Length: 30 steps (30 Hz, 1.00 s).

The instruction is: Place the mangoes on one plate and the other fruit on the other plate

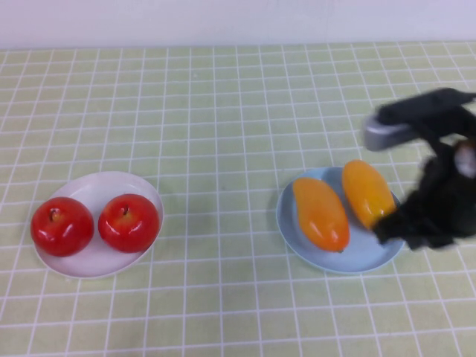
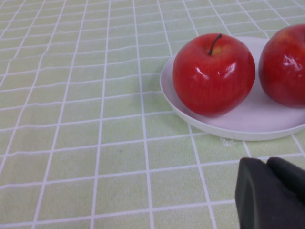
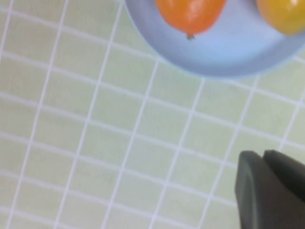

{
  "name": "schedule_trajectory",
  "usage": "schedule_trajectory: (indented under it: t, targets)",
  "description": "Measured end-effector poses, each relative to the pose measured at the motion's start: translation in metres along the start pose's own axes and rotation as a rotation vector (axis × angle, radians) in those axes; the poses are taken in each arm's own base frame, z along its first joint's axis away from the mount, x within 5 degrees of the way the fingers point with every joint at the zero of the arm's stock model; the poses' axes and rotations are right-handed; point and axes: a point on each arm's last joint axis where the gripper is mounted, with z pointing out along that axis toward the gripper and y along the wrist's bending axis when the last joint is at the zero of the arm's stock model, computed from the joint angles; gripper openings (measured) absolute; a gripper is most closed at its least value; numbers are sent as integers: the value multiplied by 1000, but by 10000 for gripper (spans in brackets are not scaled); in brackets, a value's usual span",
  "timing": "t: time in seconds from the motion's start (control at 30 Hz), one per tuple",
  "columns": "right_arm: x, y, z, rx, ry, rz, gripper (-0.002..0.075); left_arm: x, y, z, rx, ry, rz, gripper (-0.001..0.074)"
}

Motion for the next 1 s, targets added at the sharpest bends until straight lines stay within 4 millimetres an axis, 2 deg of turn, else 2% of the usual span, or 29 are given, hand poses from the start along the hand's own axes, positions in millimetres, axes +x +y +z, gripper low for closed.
schedule_trajectory:
  t: [0.1, 0.23, 0.37, 0.53, 0.7, 0.8, 0.83, 1.0]
  targets:
    - [26, -7, -15, -15, -60, 2, -10, 0, 0, 0, 0, 0, 0, 4]
    - [59, -13, -25, -47, -77, 14, -14, 0, 0, 0, 0, 0, 0, 4]
    - [77, -15, -33, -79, -63, 27, -14, 0, 0, 0, 0, 0, 0, 4]
    - [87, -16, -37, -99, -95, -21, -14, 0, 0, 0, 0, 0, 0, 4]
    - [90, -17, -22, -110, -219, -41, -14, 0, 0, 0, 0, 0, 0, 4]
    - [96, -25, 1, -87, -362, -38, -14, 0, 0, 0, 0, 0, 0, 4]
    - [98, -32, 7, -71, -465, -28, -14, 0, 0, 0, 0, 0, 0, 4]
    - [134, -62, 40, 2, -826, 73, -15, 0, 0, 0, 0, 0, 0, 4]
